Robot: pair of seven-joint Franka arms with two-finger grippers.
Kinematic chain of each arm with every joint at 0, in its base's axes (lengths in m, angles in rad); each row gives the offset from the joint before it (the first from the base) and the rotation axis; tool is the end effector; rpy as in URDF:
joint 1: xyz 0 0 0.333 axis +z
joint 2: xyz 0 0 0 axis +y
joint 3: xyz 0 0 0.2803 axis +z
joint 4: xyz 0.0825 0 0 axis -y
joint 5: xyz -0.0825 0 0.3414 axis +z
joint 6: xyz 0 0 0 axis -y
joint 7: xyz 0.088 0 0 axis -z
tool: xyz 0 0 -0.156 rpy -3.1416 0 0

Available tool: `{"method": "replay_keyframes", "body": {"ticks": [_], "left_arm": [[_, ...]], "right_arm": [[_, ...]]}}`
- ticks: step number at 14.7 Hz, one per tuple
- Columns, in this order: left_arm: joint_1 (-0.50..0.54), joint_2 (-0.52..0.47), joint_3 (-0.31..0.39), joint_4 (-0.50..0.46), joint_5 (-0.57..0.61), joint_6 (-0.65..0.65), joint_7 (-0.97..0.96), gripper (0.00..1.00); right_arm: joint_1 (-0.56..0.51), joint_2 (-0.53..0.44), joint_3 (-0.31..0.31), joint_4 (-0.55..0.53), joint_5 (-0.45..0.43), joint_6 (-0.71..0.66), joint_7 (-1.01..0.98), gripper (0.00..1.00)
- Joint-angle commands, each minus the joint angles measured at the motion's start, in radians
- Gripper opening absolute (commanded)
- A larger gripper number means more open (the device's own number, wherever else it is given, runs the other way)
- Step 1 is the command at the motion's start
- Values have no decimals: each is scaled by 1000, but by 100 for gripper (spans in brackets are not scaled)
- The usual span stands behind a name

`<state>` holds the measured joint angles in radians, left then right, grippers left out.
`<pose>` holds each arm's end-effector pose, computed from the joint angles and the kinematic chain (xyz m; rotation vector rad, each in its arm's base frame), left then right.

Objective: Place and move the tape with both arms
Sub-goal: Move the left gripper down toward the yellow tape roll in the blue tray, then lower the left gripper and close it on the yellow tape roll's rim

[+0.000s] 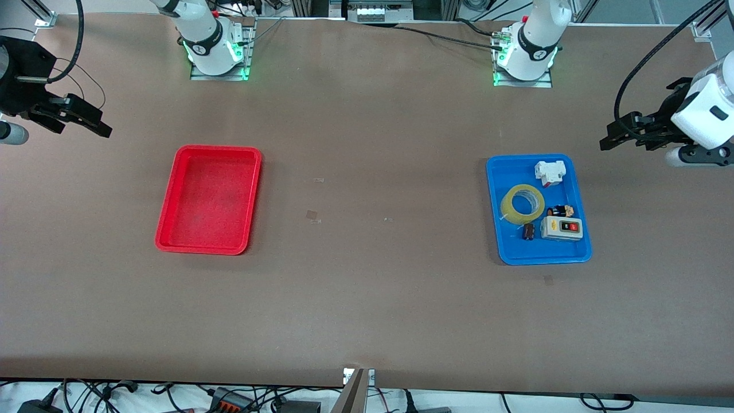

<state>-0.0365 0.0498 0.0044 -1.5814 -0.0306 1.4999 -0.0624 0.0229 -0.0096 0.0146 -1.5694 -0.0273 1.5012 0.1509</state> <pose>0.5085 -0.0213 0.5045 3.1102 0.0469 -0.2065 0.4988 0.0143 0.5395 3.1025 -0.1778 -0.0867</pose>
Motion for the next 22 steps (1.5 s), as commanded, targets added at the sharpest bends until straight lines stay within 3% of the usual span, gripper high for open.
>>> {"method": "replay_keyframes", "body": {"ticks": [1, 6, 11, 15, 22], "left_arm": [[9, 59, -4, -15, -22, 13, -46, 100], [12, 65, -4, -222, -9, 253, -54, 100], [12, 85, -4, -445, -8, 590, -51, 100], [4, 174, -4, -514, -5, 717, -40, 100], [-5, 312, -6, -514, -2, 761, -34, 100]], "right_arm": [[-1, -12, 2, 0, 14, -4, -16, 99], [-6, -10, -4, 0, 15, -7, -16, 99], [-3, -10, -1, 0, 15, -6, -14, 99], [-3, -4, -1, 0, 15, -4, -13, 99], [-1, -4, 1, 0, 17, 1, -13, 99]]}}
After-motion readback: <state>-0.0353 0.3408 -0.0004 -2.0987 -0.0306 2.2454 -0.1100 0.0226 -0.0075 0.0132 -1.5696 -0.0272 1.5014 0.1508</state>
